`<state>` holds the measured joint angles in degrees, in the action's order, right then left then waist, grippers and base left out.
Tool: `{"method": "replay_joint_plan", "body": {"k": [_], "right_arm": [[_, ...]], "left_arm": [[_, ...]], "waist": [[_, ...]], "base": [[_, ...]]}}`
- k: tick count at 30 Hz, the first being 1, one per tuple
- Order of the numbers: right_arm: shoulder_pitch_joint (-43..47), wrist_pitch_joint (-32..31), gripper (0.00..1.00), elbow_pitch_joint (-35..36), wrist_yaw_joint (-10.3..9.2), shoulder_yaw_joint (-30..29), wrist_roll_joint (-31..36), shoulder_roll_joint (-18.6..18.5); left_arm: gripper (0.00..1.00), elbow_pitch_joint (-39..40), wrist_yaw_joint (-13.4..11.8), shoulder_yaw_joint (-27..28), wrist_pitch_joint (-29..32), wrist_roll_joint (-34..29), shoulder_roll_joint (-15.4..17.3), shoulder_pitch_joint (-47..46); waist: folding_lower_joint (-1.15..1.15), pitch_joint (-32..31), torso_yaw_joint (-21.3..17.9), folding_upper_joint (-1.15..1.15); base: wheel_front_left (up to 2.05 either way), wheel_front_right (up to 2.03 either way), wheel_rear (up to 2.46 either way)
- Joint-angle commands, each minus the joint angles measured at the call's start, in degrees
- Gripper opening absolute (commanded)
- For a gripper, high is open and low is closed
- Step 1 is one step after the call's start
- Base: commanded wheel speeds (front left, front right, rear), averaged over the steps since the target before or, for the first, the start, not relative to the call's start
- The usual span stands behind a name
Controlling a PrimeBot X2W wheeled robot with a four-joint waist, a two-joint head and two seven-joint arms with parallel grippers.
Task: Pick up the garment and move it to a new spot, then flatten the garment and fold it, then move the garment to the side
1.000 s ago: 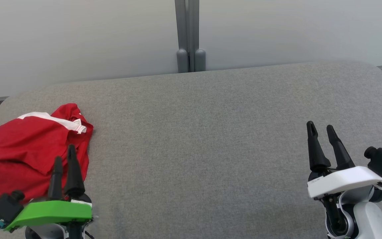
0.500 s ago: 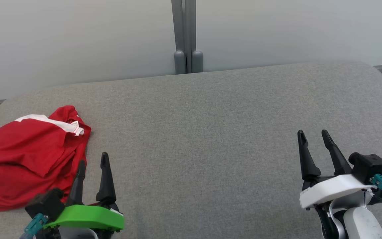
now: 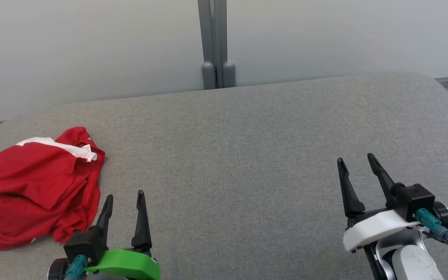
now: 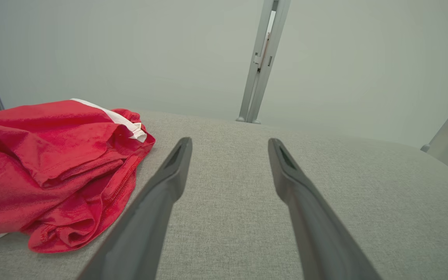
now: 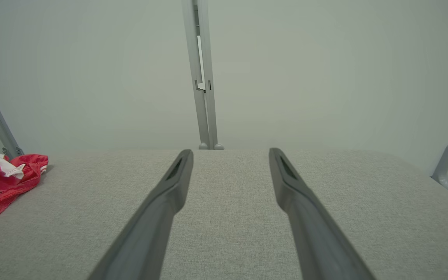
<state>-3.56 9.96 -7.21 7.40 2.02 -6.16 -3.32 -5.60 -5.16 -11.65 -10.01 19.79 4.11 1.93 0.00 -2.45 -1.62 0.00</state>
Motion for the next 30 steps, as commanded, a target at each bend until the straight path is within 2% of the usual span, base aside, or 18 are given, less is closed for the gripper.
{"method": "replay_joint_plan", "body": {"k": [1, 9, 13, 23, 30], "right_arm": [[0.32, 0.65, 1.0, 0.49, 0.13, 0.21, 1.83, -0.1], [0.66, 1.64, 1.0, 0.41, 0.09, 0.96, 7.17, -0.02], [0.65, 2.16, 1.0, -0.05, 0.09, 0.76, 8.11, 0.11], [1.81, 3.32, 1.0, -0.62, 0.09, 0.79, -2.82, 0.41], [2.49, 4.04, 1.0, 0.6, 0.1, 0.54, -6.59, 0.39]], "left_arm": [[1.0, 0.68, -0.83, -0.45, -0.53, -1.75, 0.48, -0.04], [1.0, 1.25, -2.58, -2.19, -1.55, -4.75, 1.09, 0.36], [1.0, 0.86, -1.78, -1.47, -2.02, -3.36, 0.21, 1.17], [1.0, -1.71, 3.19, 1.09, -3.22, -0.96, -1.14, 2.63], [1.0, -1.83, 2.92, 1.01, -3.96, -0.83, -1.19, 2.74]], "waist": [[0.0, -0.05, 0.05, 0.0], [0.0, -0.36, 0.2, 0.0], [0.0, -0.53, 0.27, 0.0], [0.0, -0.85, 0.11, 0.0], [0.0, -0.98, -0.28, 0.0]], "base": [[0.0, 0.0, 0.0], [0.0, 0.0, 0.0], [0.0, 0.0, 0.0], [0.0, 0.0, 0.0], [0.0, 0.0, 0.0]]}}
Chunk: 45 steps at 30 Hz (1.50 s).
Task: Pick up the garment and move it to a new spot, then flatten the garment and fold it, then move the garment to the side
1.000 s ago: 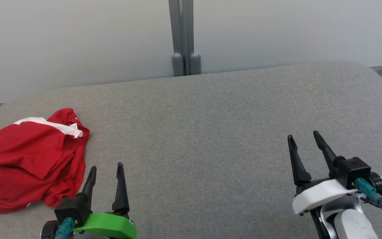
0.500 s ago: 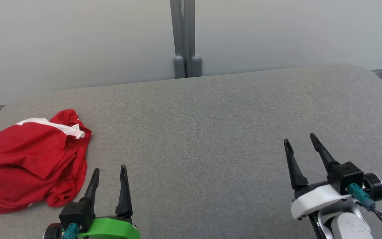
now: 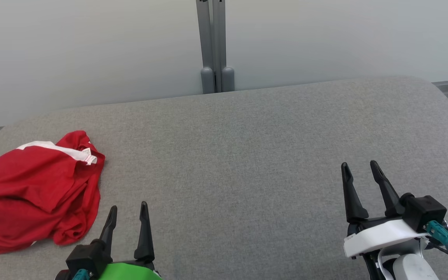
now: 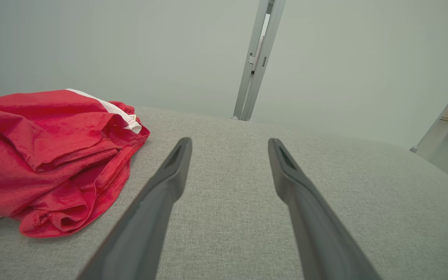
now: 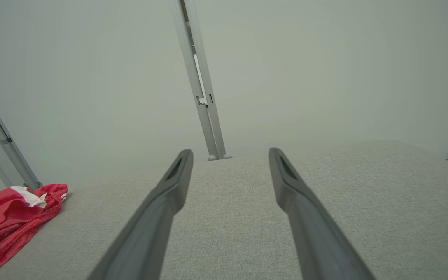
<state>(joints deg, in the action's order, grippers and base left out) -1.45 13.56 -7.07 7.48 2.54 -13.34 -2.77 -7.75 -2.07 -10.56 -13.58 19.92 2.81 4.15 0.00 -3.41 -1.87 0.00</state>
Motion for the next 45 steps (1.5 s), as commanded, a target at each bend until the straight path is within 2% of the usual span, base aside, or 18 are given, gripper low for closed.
{"method": "replay_joint_plan", "body": {"k": [1, 4, 7, 14, 23, 33, 45], "right_arm": [[0.49, 0.48, 1.0, 0.47, 0.02, 0.17, 0.97, -0.14], [0.73, 0.85, 1.0, 0.34, 0.02, 0.24, 0.62, -0.16], [0.85, 1.16, 1.0, 0.32, 0.02, 0.54, 1.52, -0.17], [1.05, 1.72, 1.0, 0.21, 0.02, 1.26, 3.31, -0.19], [1.32, 1.68, 1.0, -0.67, 0.02, 1.93, 2.3, -0.17], [1.22, 1.68, 1.0, -1.52, 0.02, 4.81, 0.11, -0.19], [1.34, 1.67, 1.0, -2.26, 0.02, 7.7, -2.9, -0.19]], "left_arm": [[1.0, 0.36, -0.23, -0.23, -0.47, -1.54, 0.11, 0.53], [1.0, 0.36, -0.25, -0.85, -0.82, -3.14, 0.12, 0.64], [1.0, 0.15, -0.21, -2.01, -1.12, -8.15, 0.13, 0.35], [1.0, 0.53, -1.34, -2.88, -1.69, -9.2, 0.22, 1.13], [1.0, -0.38, -1.79, -2.6, -1.59, -8.04, 0.2, 0.64], [1.0, -1.29, -3.09, -0.46, -1.59, -9.27, 0.19, 0.74], [1.0, -0.14, -2.78, 2.92, -1.59, -10.16, 0.18, 0.77]], "waist": [[0.0, -0.02, -0.08, 0.0], [0.0, -0.1, -0.2, 0.0], [0.0, -0.22, -0.3, 0.0], [0.0, -0.51, -0.41, 0.0], [0.0, -0.49, 0.75, 0.0], [0.0, -0.18, 7.29, 0.0], [0.0, -0.38, 18.53, 0.0]], "base": [[0.0, 0.0, 0.0], [0.0, 0.0, 0.0], [0.0, 0.0, 0.0], [0.0, 0.0, 0.0], [0.0, 0.0, 0.0], [0.0, 0.0, 0.0], [0.0, 0.0, 0.0]]}}
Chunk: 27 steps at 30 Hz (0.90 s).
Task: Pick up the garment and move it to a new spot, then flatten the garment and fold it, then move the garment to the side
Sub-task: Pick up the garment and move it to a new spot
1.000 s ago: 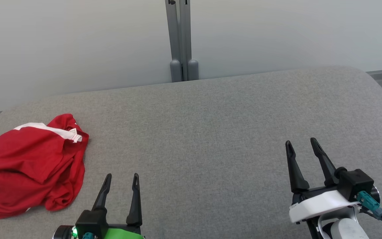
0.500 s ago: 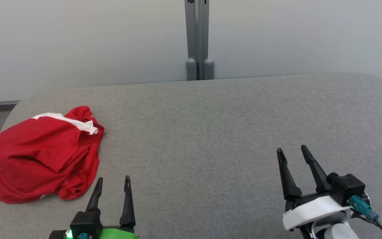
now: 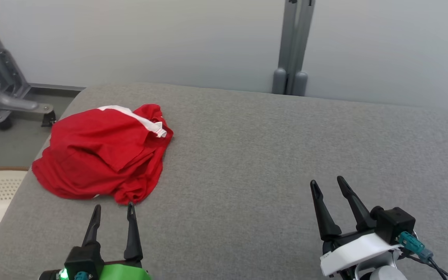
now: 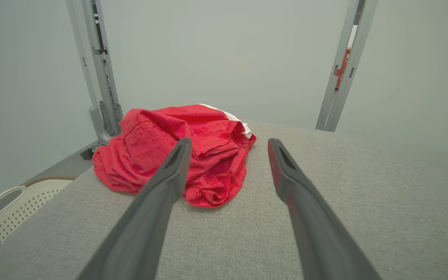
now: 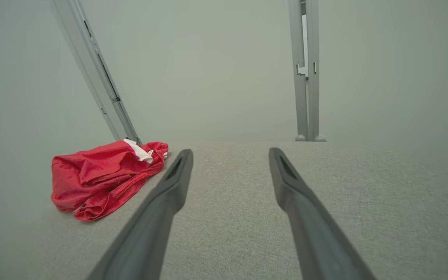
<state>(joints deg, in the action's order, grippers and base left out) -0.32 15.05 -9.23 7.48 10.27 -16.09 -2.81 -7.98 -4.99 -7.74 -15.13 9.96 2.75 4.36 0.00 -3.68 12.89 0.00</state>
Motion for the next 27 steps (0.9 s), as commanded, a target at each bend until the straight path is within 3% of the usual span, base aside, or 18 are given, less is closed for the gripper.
{"method": "replay_joint_plan", "body": {"k": [1, 12, 27], "right_arm": [[0.13, 0.2, 1.0, -0.09, 0.02, 0.12, -0.36, -0.16], [0.13, 0.2, 1.0, -0.06, 0.02, 1.61, -2.13, -0.16], [-0.19, 0.2, 1.0, 0.19, 0.02, 2.37, -1.46, -0.19]], "left_arm": [[1.0, 0.25, 0.21, 0.39, -0.04, -0.19, 0.24, 0.72], [1.0, 1.39, 0.8, 2.39, -0.04, -0.92, 0.24, 1.48], [1.0, 0.06, 1.84, 7.22, -0.03, -1.43, 0.24, -0.51]], "waist": [[0.0, -0.15, 4.49, 0.0], [0.0, -0.46, 11.25, 0.0], [0.0, 0.58, 10.78, 0.0]], "base": [[0.0, 0.0, 0.0], [0.0, 0.0, 0.0], [0.0, 0.0, 0.0]]}}
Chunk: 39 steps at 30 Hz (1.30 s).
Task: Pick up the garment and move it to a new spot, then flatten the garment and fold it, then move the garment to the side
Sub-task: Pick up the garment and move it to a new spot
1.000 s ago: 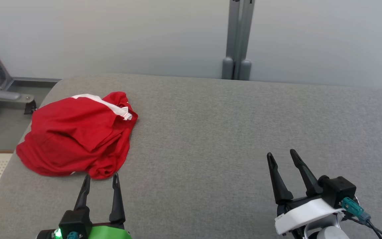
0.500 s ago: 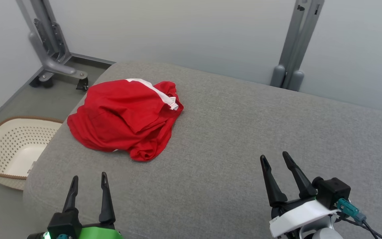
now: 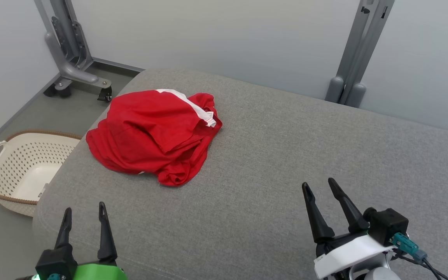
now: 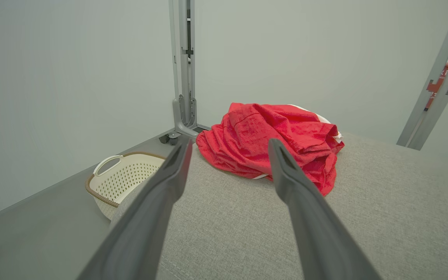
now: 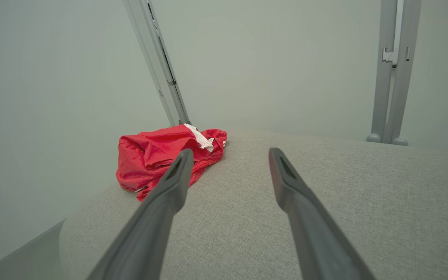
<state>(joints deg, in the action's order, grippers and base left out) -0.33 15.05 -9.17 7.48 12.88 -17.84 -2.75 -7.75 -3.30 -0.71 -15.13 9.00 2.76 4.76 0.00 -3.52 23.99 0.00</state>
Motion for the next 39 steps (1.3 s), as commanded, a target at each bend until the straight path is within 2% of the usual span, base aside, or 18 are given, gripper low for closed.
{"method": "replay_joint_plan", "body": {"k": [1, 5, 9, 16, 21, 30, 37, 39], "right_arm": [[-0.37, 0.19, 1.0, 0.41, 0.02, -0.53, 0.69, -0.24], [-1.5, 0.19, 1.0, 1.58, 0.02, -1.66, 3.52, -0.24], [-3.29, 0.19, 1.0, 2.81, 0.02, -3.16, 7.25, -0.4], [-6.86, 0.19, 1.0, 5.19, 0.02, -3.07, 9.77, -5.31], [-8.04, 0.2, 1.0, 6.43, 0.02, -4.0, 10.14, -6.92], [-9.5, 0.2, 1.0, 7.49, 0.02, -5.08, 10.47, -8.6], [-9.74, 0.2, 1.0, 7.58, 0.02, -4.99, 10.35, -9.07], [-9.87, 0.2, 1.0, 7.47, 0.02, -4.87, 10.38, -9.07]], "left_arm": [[1.0, -0.96, 0.52, 0.75, -0.03, -0.67, 0.27, -1.45], [1.0, -4.0, 2.31, 2.2, -0.04, -1.29, 1.5, -5.28], [1.0, -11.04, 3.99, 1.75, -0.04, -1.91, 3.52, -11.83], [1.0, -25.28, 7.04, 1.58, 4.08, -0.34, 7.11, -27.68], [1.0, -33.01, 8.83, 1.3, 6.19, 1.18, 8.87, -36.03], [1.0, -44.65, 9.35, -0.28, 7.93, 1.02, 10.7, -47.31], [1.0, -51.7, 9.82, -0.87, 8.38, 2.22, 10.97, -51.97], [0.02, -53.23, 9.95, -1.07, 7.92, 2.39, 11.26, -52.8]], "waist": [[0.0, 0.91, -0.46, 0.0], [0.0, 3.97, -0.98, 0.0], [0.0, 8.71, -1.51, 0.0], [0.0, 16.33, -3.21, 0.0], [0.0, 18.93, -4.91, 0.0], [0.0, 22.43, -7.06, 0.0], [0.0, 23.64, -7.98, 0.0], [0.0, 23.76, -8.14, 0.0]], "base": [[0.0, 0.0, 0.0], [0.0, 0.0, 0.0], [0.0, 0.0, 0.0], [0.0, 0.0, 0.0], [0.0, 0.0, 0.0], [0.0, 0.0, 0.0], [0.0, 0.0, 0.0], [0.0, 0.0, 0.0]]}}
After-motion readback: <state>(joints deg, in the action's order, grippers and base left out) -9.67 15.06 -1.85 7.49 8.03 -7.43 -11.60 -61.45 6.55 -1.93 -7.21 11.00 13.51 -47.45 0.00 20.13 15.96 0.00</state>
